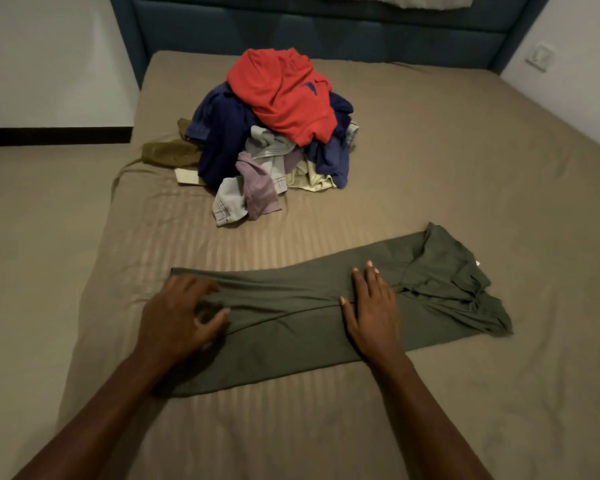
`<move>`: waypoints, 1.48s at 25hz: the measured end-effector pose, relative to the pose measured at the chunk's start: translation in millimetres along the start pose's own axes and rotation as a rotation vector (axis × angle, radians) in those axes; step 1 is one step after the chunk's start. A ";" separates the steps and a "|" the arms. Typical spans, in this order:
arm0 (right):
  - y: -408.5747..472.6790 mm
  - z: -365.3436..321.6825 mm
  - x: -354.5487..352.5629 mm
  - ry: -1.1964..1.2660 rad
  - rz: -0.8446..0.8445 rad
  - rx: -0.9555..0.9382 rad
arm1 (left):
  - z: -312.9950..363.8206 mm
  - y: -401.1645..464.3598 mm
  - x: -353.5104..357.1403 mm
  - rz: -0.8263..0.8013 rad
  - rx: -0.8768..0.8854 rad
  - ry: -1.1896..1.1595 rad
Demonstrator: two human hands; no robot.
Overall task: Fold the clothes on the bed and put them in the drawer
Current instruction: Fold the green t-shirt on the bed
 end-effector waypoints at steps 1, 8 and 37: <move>-7.6 6.1 -4.0 0.012 0.056 0.037 | 8.0 -13.2 8.8 -0.076 0.087 0.060; -4.7 72.9 -24.6 -0.123 0.068 0.083 | 2.7 -29.2 -3.5 -0.079 0.126 0.139; 28.0 -125.8 36.0 1.733 0.107 0.452 | 45.9 -11.5 -1.9 0.051 -0.742 -0.607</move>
Point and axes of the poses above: each hand's wrist, its own y-axis towards the middle knuckle, its own x-axis out of the palm, z = x × y, the point moved 5 cm from there along y, towards the middle knuckle, and after that the axes turned 13 degrees about -x, right-handed, at the moved point
